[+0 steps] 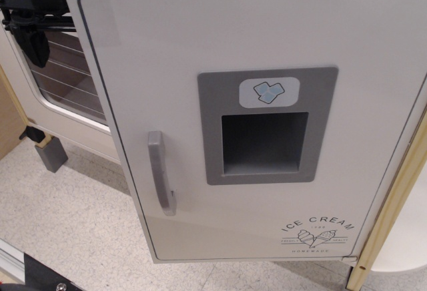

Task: Close fridge

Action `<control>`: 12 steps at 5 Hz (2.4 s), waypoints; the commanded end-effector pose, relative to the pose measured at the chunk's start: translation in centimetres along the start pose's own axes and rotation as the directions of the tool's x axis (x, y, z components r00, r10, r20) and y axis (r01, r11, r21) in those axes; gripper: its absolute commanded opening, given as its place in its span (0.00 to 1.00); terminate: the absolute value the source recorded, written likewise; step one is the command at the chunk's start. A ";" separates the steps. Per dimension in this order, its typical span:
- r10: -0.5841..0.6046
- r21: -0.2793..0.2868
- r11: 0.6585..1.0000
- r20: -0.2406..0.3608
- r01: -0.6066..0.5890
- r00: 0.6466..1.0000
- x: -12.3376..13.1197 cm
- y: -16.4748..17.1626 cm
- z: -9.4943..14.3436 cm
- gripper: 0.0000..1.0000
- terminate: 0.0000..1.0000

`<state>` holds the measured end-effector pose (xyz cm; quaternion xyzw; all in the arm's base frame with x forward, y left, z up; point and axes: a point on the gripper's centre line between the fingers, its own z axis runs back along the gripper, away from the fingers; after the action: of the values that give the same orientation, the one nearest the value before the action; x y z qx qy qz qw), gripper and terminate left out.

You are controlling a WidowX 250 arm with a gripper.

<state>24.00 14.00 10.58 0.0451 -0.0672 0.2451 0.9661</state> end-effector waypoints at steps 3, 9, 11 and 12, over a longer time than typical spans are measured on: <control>-0.116 0.043 0.992 0.031 0.115 0.993 -1.9 2.7 0.0 1.00 0.00; -0.358 -0.047 0.932 0.044 0.360 0.933 -8.9 -0.6 1.6 1.00 0.00; -0.320 -0.072 0.944 0.046 0.323 0.946 -7.4 -3.7 1.4 1.00 0.00; -0.296 -0.113 0.947 0.061 0.302 0.953 -6.3 -4.9 1.9 1.00 0.00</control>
<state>20.26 6.05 10.43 -0.0057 -0.0780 0.0947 0.9924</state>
